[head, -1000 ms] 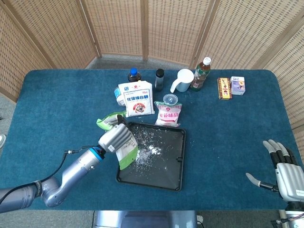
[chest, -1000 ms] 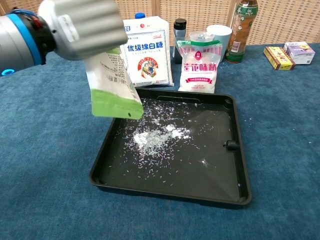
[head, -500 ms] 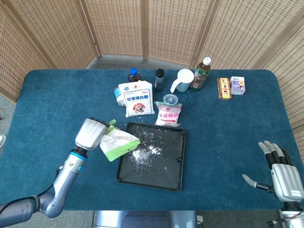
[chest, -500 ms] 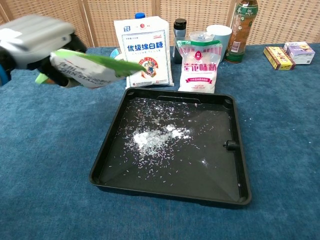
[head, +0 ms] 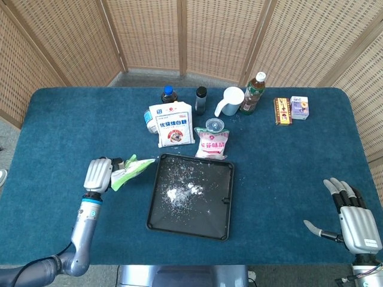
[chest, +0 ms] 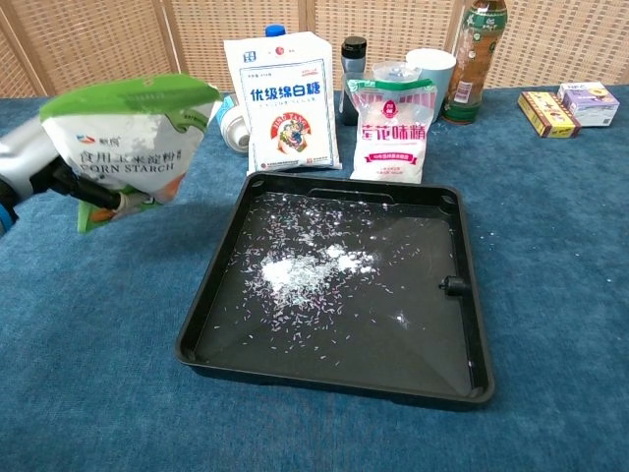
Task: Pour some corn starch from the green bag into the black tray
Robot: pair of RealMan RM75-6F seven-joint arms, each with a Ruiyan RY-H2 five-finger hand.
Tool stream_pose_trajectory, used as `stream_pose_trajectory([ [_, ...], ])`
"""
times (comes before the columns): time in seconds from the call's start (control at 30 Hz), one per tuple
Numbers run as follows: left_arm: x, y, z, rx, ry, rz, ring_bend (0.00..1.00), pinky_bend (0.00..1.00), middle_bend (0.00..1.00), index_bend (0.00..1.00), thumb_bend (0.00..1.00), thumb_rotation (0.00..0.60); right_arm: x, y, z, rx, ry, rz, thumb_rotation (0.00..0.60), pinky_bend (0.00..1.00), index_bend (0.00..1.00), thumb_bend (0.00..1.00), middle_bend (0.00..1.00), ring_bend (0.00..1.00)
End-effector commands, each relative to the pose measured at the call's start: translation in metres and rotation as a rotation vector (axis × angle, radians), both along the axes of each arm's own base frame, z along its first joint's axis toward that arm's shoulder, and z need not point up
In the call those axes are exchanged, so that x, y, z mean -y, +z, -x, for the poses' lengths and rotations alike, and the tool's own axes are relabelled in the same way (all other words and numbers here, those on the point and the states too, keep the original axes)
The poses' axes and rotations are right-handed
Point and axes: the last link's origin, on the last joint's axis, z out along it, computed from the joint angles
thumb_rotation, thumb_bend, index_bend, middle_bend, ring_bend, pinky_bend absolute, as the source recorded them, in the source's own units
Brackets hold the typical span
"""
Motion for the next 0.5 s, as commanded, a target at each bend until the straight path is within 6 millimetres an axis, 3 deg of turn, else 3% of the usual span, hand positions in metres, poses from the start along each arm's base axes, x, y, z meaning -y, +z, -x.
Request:
stream_pose_trajectory([
  [0.03,0.0,-0.011,-0.001,0.03,0.017,0.01,0.64,0.45,0.76,0.9,0.4,0.6,0.0,0.0,0.0,0.001,-0.001,-0.003,0.274,0.05,0.04,0.0,0.06,0.04],
  [0.1,0.0,-0.018,-0.002,0.047,0.031,0.035,0.53,0.37,0.62,0.77,0.39,0.6,0.0,-0.001,0.0,0.001,-0.002,-0.004,0.271,0.05,0.04,0.0,0.06,0.04],
  [0.2,0.002,-0.028,-0.003,0.059,0.041,0.093,0.21,0.12,0.24,0.44,0.32,0.6,0.0,-0.001,0.001,0.008,-0.007,-0.008,0.272,0.05,0.04,0.0,0.06,0.04],
  [0.27,0.004,-0.031,-0.004,0.078,0.033,0.135,0.06,0.03,0.06,0.27,0.23,0.6,0.0,-0.001,0.001,0.007,-0.007,-0.01,0.272,0.05,0.04,0.0,0.06,0.04],
  [0.3,0.004,-0.031,-0.003,0.082,0.031,0.145,0.02,0.01,0.02,0.19,0.18,0.6,0.0,-0.001,0.001,0.007,-0.007,-0.01,0.272,0.05,0.04,0.0,0.06,0.04],
  [0.4,0.004,-0.032,-0.001,0.073,0.02,0.166,0.0,0.0,0.0,0.05,0.06,0.597,0.0,-0.001,0.001,0.009,-0.008,-0.013,0.273,0.05,0.04,0.0,0.06,0.04],
  [0.5,0.006,-0.03,-0.002,0.09,0.009,0.168,0.0,0.0,0.0,0.01,0.01,0.536,0.0,-0.001,0.001,0.007,-0.01,-0.014,0.271,0.05,0.04,0.0,0.06,0.04],
])
